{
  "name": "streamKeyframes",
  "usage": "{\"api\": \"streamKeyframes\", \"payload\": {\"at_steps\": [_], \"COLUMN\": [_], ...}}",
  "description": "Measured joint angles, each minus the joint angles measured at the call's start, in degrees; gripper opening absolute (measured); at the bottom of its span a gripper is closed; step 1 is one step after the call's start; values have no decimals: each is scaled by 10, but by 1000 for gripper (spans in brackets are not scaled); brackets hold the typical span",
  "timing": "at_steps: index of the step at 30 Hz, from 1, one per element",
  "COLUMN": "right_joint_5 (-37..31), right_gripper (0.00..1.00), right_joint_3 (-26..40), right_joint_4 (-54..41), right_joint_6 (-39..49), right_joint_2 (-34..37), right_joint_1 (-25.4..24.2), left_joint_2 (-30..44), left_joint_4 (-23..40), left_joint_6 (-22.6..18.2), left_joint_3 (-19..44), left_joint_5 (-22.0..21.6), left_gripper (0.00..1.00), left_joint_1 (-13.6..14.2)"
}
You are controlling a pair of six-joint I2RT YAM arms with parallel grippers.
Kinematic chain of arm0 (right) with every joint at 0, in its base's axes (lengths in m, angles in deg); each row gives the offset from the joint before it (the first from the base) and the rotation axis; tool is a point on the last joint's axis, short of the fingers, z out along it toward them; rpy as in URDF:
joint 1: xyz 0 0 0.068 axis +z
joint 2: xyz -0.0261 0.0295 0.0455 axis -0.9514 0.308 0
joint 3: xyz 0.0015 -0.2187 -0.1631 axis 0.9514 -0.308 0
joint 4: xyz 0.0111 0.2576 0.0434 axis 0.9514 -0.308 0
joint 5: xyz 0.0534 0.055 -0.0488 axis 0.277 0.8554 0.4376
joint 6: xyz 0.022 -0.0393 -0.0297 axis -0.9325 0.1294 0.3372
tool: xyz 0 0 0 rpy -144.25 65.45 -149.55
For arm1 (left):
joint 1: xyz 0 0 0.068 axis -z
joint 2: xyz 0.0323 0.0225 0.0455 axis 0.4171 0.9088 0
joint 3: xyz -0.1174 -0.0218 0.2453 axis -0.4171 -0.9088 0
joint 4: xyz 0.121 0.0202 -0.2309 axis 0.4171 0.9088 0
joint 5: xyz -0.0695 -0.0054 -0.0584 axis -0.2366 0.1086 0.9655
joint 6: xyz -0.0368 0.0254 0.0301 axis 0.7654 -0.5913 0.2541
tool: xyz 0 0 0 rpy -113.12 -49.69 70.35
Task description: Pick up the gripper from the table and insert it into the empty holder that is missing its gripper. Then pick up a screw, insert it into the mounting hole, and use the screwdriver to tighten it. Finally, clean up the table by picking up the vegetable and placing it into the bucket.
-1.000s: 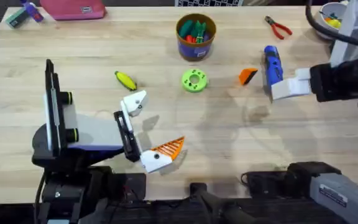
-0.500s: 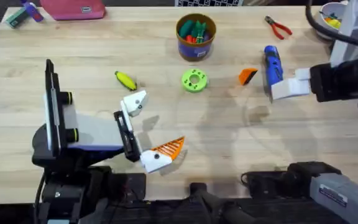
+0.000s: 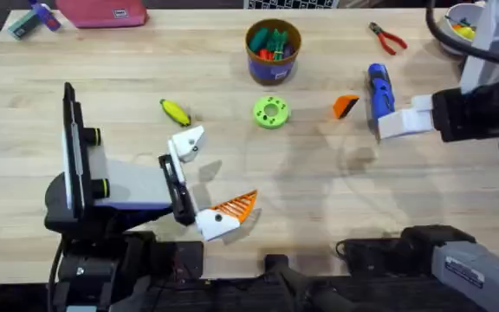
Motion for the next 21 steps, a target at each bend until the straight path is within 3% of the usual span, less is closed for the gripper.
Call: {"api": "streamKeyframes", "payload": {"at_steps": [11, 16, 21], "right_joint_5": [43, 49, 43], "right_gripper": [994, 994, 994], "right_joint_3": [4, 23, 105], "right_joint_4": [22, 30, 18], "right_joint_6": [-27, -30, -32], "right_joint_2": [23, 113, 242], "right_joint_1": [1, 21, 42], "left_joint_2": [0, 0, 0], "left_joint_4": [0, 0, 0], "left_joint_6": [0, 0, 0], "left_joint_3": [0, 0, 0], "left_joint_5": [0, 0, 0], "left_gripper": [986, 986, 986], "left_joint_1": [0, 0, 0]}}
